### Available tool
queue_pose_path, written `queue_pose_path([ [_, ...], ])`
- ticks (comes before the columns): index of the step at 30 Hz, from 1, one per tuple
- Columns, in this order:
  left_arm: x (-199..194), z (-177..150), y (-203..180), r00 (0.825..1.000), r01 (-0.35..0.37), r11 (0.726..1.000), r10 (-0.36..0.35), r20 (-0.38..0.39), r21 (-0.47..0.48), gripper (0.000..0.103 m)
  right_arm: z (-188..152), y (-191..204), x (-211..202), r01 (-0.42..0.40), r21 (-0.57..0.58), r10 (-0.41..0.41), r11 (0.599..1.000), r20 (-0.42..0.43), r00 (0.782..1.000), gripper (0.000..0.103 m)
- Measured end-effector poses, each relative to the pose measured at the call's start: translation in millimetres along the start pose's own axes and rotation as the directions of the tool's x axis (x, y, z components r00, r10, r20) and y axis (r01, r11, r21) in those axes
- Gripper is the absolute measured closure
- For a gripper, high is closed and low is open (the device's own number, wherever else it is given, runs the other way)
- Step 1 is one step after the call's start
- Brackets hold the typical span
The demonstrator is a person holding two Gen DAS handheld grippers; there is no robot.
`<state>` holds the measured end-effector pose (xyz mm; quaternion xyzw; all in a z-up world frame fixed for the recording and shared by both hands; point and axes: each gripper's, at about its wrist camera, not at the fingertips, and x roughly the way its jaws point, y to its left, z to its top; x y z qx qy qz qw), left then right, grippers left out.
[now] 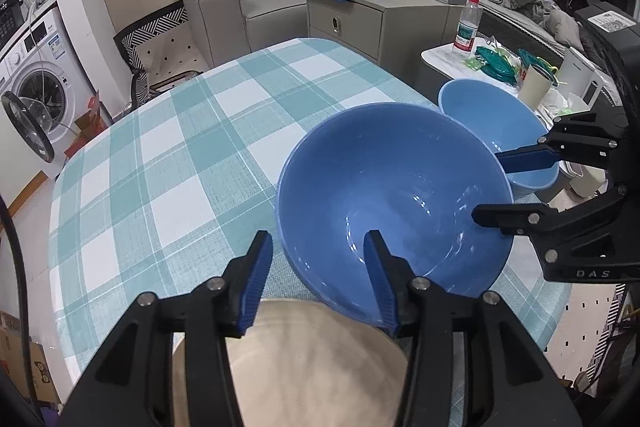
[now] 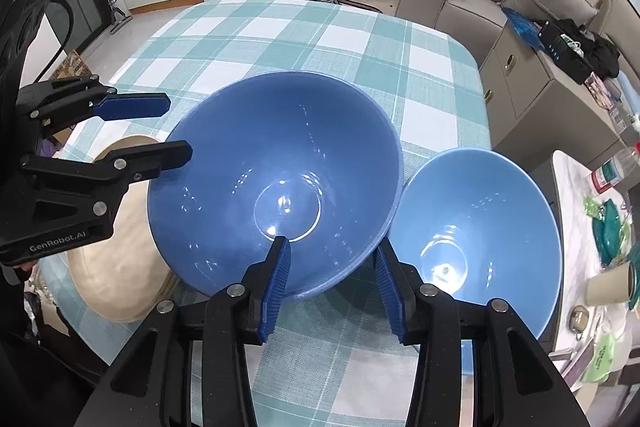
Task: Organize plates and bowls
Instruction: 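Open the left gripper on the dark blue bowl rim while the right gripper opens too, then move both open grippers to the rim of the lighter blue bowl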
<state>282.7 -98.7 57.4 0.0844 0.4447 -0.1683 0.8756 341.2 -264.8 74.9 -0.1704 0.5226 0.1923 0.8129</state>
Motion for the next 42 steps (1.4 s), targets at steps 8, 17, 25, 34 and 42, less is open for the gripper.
queue_pose_path([
  [8,0.1,-1.1,4.4,1.000,0.008,1.000,-0.008,0.003,-0.024,0.052,-1.8,-5.1,-11.8,0.007,0.007,-0.007,1.000,0.045,0.999,0.031],
  [17,-2.7,0.9,6.1,1.000,0.013,0.999,-0.012,0.015,-0.039,0.049,-1.6,-2.8,-19.8,-0.018,0.010,0.016,1.000,0.098,0.995,0.011],
  [25,-7.4,2.7,8.5,0.999,0.023,0.998,-0.020,0.047,-0.052,0.023,-2.2,-14.5,-25.1,-0.026,0.071,0.016,0.997,0.142,0.990,0.002],
  [34,-8.7,6.4,4.1,0.997,0.052,0.997,-0.049,0.064,-0.048,0.004,-10.2,-31.3,-36.4,-0.045,0.134,0.018,0.990,0.190,0.982,0.001],
  [42,-16.0,14.0,-4.1,0.993,0.052,0.998,-0.048,0.111,-0.033,0.000,-20.3,-48.4,-49.1,-0.050,0.201,0.003,0.978,0.229,0.974,0.001],
])
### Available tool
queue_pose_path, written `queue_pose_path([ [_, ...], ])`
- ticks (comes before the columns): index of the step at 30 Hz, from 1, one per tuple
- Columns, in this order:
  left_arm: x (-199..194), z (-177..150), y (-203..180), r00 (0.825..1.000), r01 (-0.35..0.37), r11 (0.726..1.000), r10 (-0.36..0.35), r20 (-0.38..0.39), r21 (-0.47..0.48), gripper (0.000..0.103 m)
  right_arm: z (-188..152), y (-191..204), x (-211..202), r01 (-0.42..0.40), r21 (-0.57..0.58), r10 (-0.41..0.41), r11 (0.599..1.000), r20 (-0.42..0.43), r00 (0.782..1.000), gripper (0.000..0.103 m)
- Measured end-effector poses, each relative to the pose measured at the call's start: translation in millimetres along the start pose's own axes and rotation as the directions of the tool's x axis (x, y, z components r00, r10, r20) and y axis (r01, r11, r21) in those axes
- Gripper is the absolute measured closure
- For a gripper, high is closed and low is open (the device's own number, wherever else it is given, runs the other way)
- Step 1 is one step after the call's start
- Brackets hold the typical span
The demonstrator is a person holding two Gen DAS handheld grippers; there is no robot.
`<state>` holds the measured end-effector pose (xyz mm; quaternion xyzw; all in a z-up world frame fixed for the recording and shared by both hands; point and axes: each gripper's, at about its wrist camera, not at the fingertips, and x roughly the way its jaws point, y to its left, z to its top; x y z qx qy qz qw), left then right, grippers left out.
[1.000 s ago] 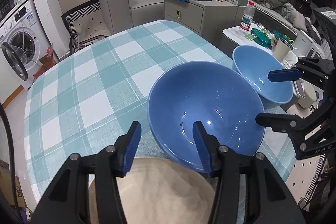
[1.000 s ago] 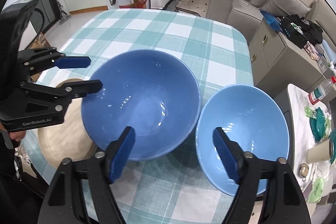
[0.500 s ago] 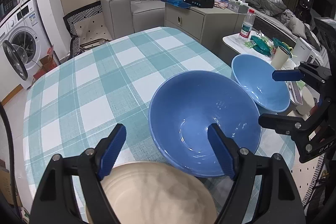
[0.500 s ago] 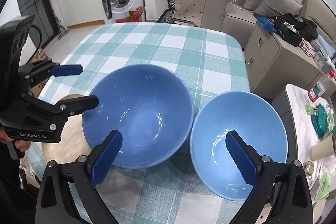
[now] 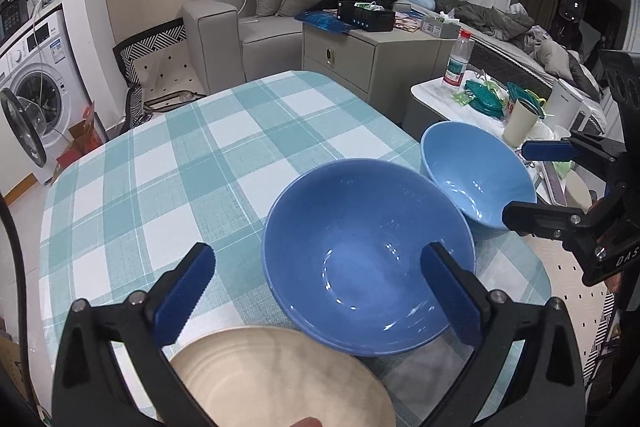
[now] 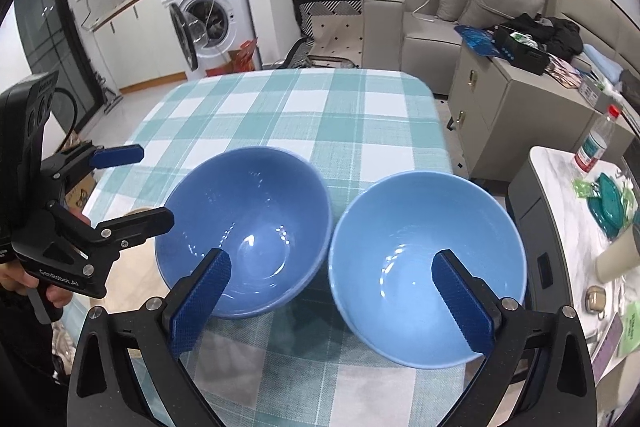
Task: Organize plates and bowls
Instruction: 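Move both open grippers to the rim of the lighter blue bowl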
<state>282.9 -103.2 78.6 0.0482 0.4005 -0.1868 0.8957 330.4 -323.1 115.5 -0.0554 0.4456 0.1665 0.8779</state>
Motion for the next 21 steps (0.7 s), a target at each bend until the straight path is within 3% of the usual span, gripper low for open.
queue_pose_path([
  [21,8.0,26.0,-36.9,0.999,0.031,0.998,-0.032,0.017,0.058,0.000,-21.3,-54.2,-25.7,0.072,0.149,-0.077,0.986,0.032,0.997,0.001],
])
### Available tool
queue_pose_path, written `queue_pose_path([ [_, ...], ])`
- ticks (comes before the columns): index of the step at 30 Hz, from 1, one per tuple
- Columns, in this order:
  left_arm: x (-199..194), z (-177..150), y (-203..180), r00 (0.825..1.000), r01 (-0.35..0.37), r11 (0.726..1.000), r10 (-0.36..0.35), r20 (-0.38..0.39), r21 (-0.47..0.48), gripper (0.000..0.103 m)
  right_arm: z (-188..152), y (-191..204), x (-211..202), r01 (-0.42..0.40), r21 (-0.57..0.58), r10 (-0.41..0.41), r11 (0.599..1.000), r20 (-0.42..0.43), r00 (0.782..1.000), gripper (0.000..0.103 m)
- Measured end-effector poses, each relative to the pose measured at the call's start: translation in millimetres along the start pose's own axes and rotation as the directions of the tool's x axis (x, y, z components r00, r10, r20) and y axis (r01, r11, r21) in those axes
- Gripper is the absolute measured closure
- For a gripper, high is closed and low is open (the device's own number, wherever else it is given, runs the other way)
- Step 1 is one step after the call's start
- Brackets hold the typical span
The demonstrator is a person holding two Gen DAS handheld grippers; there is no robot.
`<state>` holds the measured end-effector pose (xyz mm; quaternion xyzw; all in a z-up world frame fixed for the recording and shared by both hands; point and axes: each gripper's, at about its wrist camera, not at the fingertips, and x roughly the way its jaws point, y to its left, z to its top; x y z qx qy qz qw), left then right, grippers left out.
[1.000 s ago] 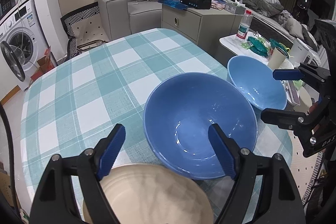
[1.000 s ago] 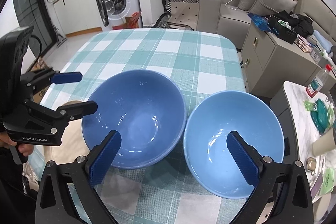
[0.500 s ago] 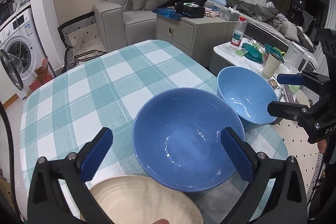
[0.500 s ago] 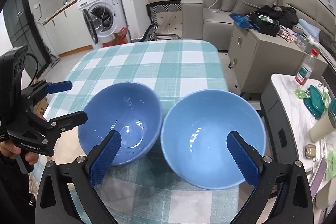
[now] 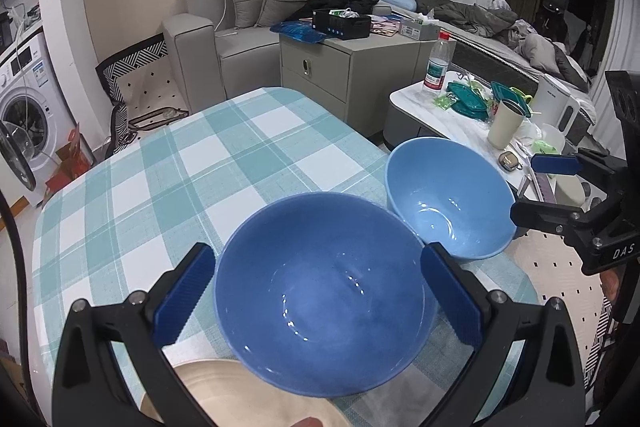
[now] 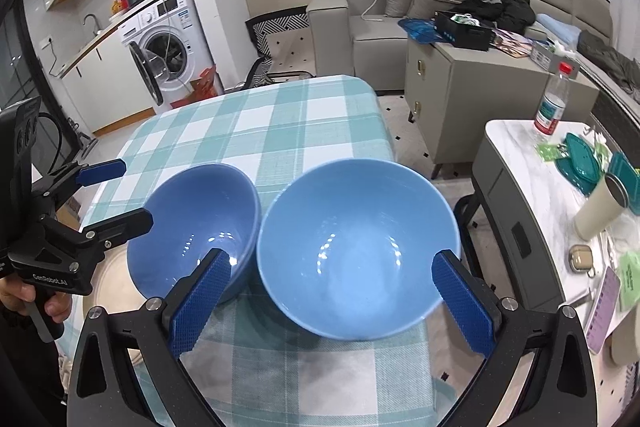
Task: Organize plates and bowls
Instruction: 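Move both open grippers to the rim of the lighter blue bowl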
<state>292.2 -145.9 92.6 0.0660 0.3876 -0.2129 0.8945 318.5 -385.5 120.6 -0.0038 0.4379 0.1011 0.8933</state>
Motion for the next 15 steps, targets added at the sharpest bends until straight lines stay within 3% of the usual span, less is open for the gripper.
queue_pose_path([
  [15,20.4,23.6,-25.0,0.999,0.033,0.998,-0.033,-0.008,0.059,0.000,-12.6,-33.1,-3.0,0.045,0.076,-0.044,0.996,-0.008,0.999,0.001],
])
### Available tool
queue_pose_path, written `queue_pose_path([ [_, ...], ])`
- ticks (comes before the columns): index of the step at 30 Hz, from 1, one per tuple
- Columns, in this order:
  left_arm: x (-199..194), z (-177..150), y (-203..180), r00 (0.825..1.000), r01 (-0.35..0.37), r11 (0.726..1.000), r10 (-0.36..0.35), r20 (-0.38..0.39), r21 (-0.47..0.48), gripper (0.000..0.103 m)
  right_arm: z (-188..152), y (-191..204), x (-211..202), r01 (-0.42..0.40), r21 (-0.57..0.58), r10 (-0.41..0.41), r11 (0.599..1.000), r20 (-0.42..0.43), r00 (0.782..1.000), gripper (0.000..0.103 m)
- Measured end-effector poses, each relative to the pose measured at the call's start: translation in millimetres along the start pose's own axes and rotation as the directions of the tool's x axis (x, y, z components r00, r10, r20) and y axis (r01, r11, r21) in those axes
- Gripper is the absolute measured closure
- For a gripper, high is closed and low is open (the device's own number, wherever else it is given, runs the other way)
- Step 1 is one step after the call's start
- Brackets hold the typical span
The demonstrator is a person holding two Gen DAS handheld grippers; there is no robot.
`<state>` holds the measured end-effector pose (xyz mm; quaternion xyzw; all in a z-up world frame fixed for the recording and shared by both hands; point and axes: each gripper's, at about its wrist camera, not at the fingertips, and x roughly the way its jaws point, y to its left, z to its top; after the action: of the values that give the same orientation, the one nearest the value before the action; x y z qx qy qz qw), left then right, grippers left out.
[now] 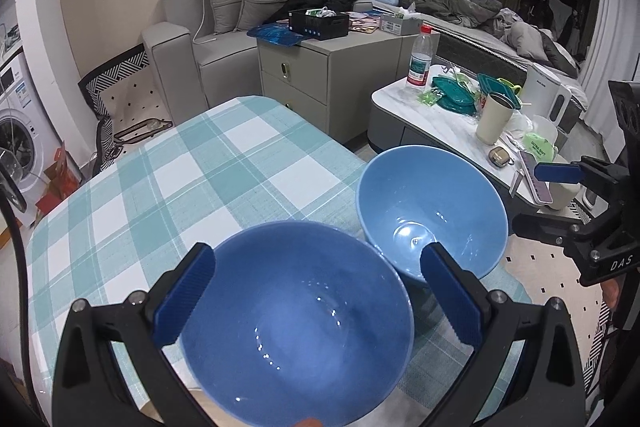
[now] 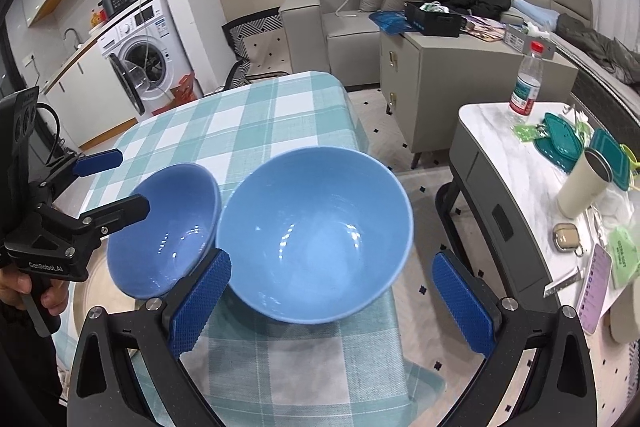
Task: Organize plates and bowls
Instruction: 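Move both open grippers to the rim of the lighter blue bowl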
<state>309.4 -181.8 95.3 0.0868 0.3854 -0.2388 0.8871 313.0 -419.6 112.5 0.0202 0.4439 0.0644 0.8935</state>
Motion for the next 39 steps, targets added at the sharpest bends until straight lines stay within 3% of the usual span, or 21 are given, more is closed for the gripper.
queue_pose_path([
  [18,35.2,20.9,-19.5,0.999,0.029,0.999,-0.027,-0.043,0.039,0.000,-8.5,-29.4,21.7,0.017,0.074,-0.013,0.997,-0.047,0.999,0.001],
  [39,57.5,27.1,-22.2,0.998,0.023,0.998,-0.019,-0.062,0.062,0.000,-10.4,-33.6,42.4,0.003,0.077,0.004,0.997,-0.086,0.996,0.001],
])
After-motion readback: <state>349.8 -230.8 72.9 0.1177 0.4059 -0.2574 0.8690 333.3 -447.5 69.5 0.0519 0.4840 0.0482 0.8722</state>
